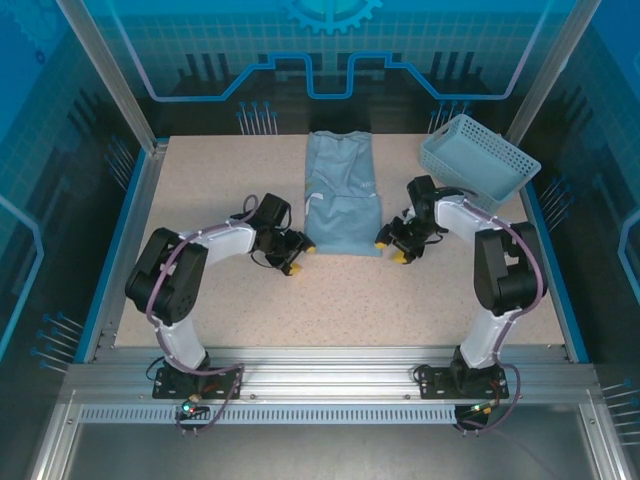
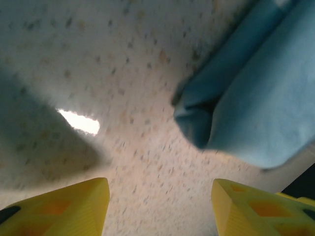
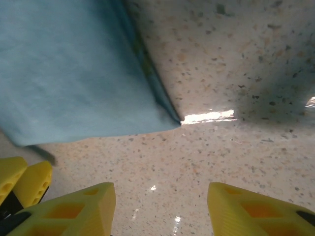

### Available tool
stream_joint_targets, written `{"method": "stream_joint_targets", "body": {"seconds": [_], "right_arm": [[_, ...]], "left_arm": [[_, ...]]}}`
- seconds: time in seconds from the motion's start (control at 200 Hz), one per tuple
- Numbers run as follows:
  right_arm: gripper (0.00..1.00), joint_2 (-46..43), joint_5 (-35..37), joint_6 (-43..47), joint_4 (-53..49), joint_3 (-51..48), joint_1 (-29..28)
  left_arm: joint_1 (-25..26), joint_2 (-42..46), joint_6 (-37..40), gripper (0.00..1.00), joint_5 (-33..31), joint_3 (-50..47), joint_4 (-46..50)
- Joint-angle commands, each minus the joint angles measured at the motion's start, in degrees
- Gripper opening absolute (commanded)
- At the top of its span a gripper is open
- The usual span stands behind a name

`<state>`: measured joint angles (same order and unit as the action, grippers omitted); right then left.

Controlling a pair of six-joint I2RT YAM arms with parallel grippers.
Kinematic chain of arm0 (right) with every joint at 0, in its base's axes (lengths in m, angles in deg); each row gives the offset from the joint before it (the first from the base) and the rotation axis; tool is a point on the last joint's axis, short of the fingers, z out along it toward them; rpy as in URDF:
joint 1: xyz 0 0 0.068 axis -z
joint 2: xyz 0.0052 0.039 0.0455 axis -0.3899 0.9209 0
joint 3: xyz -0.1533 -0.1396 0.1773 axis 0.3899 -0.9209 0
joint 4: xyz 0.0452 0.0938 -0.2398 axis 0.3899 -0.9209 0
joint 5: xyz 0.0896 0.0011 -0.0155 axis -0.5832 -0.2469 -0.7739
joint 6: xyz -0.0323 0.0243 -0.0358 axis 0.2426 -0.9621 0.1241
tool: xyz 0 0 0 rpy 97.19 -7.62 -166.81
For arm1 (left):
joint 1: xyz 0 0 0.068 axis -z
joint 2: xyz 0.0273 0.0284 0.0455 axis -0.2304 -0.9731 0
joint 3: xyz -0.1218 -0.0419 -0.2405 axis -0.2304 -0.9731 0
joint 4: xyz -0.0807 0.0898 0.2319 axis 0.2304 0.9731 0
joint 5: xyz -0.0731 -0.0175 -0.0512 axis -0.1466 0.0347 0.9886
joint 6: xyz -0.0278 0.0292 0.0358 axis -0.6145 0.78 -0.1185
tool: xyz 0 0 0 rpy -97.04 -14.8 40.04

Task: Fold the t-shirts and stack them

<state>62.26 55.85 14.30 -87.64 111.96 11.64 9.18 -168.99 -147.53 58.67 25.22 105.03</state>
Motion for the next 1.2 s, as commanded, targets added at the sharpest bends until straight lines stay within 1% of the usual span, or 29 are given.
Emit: {"method": "stream_joint_targets", "body": {"seconds": [0.0, 0.09, 0.17, 0.28, 0.34, 0.415, 0.49, 0.54, 0.625, 0.735, 0.85, 0.98, 1.1, 1.196], "right_arm": [[0.52, 2.78, -3.09, -3.42, 6.08, -0.53, -0.12], [0.51, 5.01, -4.10, -4.09, 7.13, 0.90, -0.35], [0.51, 6.56, -3.56, -4.13, 6.40, 3.22, -0.64], [0.47, 9.45, -3.70, -5.38, 5.64, 5.35, -0.98], [0.43, 10.78, -3.60, -6.72, 5.97, 5.82, -1.47], [0.33, 12.08, -3.13, -8.23, 6.94, 6.46, -2.12], [0.16, 12.36, -1.42, -9.15, 6.97, 7.45, -2.66], [0.08, 11.74, 0.27, -9.40, 6.41, 7.96, -2.83], [0.00, 9.48, 2.30, -8.84, 5.45, 7.82, -3.01], [0.00, 5.81, 2.99, -6.79, 3.23, 5.76, -3.54], [0.00, 0.86, 2.77, -4.62, 1.26, 1.41, -4.92], [0.00, -5.96, 2.73, -2.89, -2.13, -4.10, -7.27], [0.00, -12.66, 1.03, -1.64, -8.15, -8.81, -10.00], [0.00, -18.47, -1.03, -1.24, -15.15, -11.54, -11.97]], "left_arm": [[-0.19, -1.29, -4.62, 0.57, -1.38, 0.07, -7.33], [0.00, -2.95, -6.03, 0.55, -1.16, 0.32, -10.65], [0.26, -4.47, -5.67, 0.52, -1.20, 1.53, -10.97], [0.27, -5.93, -5.40, 0.40, -1.11, 2.32, -10.94], [0.20, -6.62, -5.10, 0.29, -1.11, 2.82, -11.12], [0.09, -7.47, -4.54, 0.16, -1.19, 3.72, -10.58], [-0.09, -7.49, -3.57, 0.04, -1.91, 4.49, -9.31], [-0.18, -7.03, -2.87, 0.00, -2.60, 4.90, -7.34], [-0.03, -5.22, -1.25, 0.00, -3.48, 4.81, -4.13], [0.16, -1.43, -0.20, 0.00, -2.83, 1.36, -3.14], [0.91, 3.38, 1.76, 0.00, -0.49, -2.89, -2.22], [4.17, 9.62, 7.13, 0.00, 0.08, -6.27, 3.71], [7.72, 16.05, 7.17, 0.00, 3.47, -12.63, 4.79], [10.54, 22.63, 6.18, 0.00, 4.99, -16.25, 8.81]]}}
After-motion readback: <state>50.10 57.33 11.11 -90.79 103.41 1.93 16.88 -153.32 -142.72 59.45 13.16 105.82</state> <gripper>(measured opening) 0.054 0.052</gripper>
